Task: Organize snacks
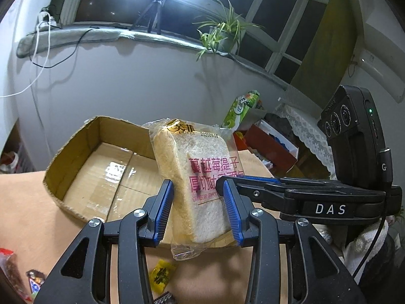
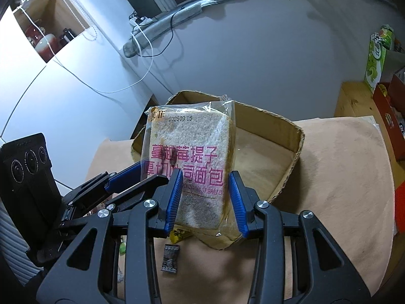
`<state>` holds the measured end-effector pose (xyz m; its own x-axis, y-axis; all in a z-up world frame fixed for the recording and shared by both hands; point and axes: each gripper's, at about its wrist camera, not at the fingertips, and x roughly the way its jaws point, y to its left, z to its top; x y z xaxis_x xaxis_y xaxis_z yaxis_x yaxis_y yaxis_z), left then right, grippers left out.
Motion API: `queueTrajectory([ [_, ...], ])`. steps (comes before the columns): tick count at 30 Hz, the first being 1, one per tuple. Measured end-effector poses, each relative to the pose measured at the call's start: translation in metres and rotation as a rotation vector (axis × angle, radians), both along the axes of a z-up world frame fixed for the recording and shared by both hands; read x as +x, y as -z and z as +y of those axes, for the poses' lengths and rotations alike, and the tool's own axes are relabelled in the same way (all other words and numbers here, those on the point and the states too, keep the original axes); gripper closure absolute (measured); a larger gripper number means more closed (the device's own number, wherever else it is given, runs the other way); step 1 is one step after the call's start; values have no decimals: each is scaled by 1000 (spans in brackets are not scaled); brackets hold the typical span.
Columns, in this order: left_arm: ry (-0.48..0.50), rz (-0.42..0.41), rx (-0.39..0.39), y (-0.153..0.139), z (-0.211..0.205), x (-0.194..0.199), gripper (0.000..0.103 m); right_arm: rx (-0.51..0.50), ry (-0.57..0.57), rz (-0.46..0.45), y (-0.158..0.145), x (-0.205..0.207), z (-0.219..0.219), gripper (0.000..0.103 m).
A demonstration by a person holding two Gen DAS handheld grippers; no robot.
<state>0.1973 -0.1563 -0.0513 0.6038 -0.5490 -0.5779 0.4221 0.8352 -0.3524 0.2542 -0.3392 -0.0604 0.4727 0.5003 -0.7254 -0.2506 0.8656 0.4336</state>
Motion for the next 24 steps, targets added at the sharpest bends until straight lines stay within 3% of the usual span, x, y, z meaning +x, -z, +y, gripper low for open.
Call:
queueTrajectory([
  [10,-6,45,48,10,-10,13,66,-63,29,10,10,9,-2,63],
  [24,-37,-3,59,-6,11,-8,66,-98,22,-38,-7,-13,9,63],
])
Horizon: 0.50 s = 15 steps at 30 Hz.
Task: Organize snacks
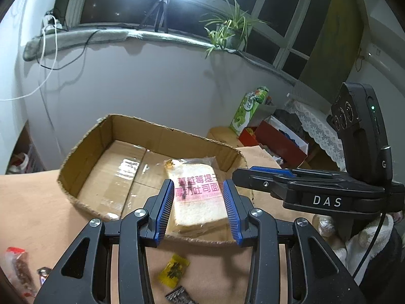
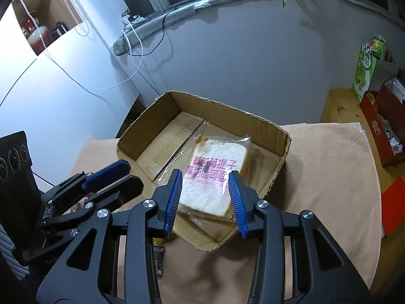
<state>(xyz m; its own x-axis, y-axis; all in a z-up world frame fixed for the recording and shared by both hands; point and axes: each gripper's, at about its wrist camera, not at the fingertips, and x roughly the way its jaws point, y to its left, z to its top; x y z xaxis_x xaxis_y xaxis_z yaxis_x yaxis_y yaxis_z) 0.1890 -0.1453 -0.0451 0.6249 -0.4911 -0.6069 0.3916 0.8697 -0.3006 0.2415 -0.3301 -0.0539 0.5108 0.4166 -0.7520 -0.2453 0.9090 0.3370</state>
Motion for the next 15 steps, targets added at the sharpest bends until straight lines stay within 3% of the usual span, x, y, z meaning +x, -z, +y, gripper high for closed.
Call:
queueTrajectory([
  [8,-41,-28,-13,-14,25,-24,66,2,-13,-52,-13,-35,14,63],
  [15,-102,-55,-6,-19,69,-61,66,-30,-29,-81,0,-76,32,63],
])
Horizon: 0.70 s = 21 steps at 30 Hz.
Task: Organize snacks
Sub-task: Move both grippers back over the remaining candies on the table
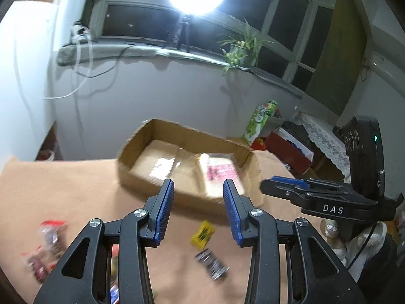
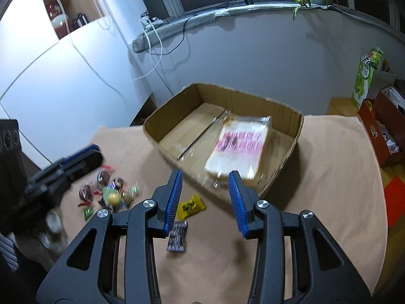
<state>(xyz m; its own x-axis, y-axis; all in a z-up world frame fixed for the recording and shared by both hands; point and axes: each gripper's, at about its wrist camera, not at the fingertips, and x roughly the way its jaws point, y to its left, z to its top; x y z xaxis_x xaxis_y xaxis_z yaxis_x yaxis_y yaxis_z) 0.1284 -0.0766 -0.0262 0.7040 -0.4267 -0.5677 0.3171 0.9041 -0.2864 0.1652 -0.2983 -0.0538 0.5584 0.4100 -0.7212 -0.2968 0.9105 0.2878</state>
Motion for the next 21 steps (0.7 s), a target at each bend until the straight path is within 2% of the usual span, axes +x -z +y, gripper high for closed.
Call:
queueTrajectory([
  [6,-92,18,-10,10,57,-34,66,-34,-51,13,14,-26,17,63],
  [11,-159,67,-15,27,95,-58,66,-57,-81,28,24,-39,27,63],
  [13,-153,84,-10,35,100,-68,66,-62,-95,42,29,-41,31,63],
  [21,-108,153,99,68,91,-75,66,-94,-142,114,63,-49,50,63],
])
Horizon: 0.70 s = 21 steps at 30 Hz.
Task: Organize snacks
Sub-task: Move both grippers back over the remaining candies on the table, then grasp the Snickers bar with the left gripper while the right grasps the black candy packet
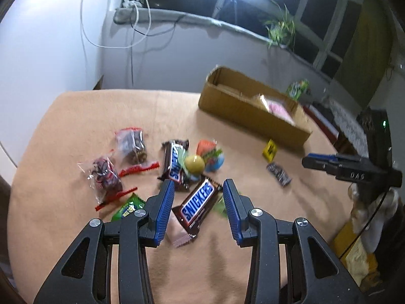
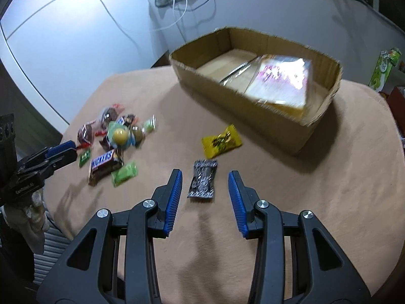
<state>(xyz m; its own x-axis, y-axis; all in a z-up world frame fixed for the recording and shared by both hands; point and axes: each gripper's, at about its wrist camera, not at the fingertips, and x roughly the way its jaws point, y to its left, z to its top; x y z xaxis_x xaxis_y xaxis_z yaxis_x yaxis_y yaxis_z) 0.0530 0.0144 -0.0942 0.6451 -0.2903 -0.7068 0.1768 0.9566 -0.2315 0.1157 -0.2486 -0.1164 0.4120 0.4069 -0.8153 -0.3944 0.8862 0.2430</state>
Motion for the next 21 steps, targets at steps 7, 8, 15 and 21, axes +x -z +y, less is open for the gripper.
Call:
queueTrajectory([
  [7,92,48,136,24,-18,12,66,-33,-30,50,24,0,13,63],
  [8,107,56,154,27,-21,15,66,-36,-33,53,25,1,14,63],
  [15,135,103,199,40,-24,25,65,-57,-48,69,30,7,21,63],
  [21,125,110,179,46,-27,30,68,-78,-64,80,37,13,32,63],
])
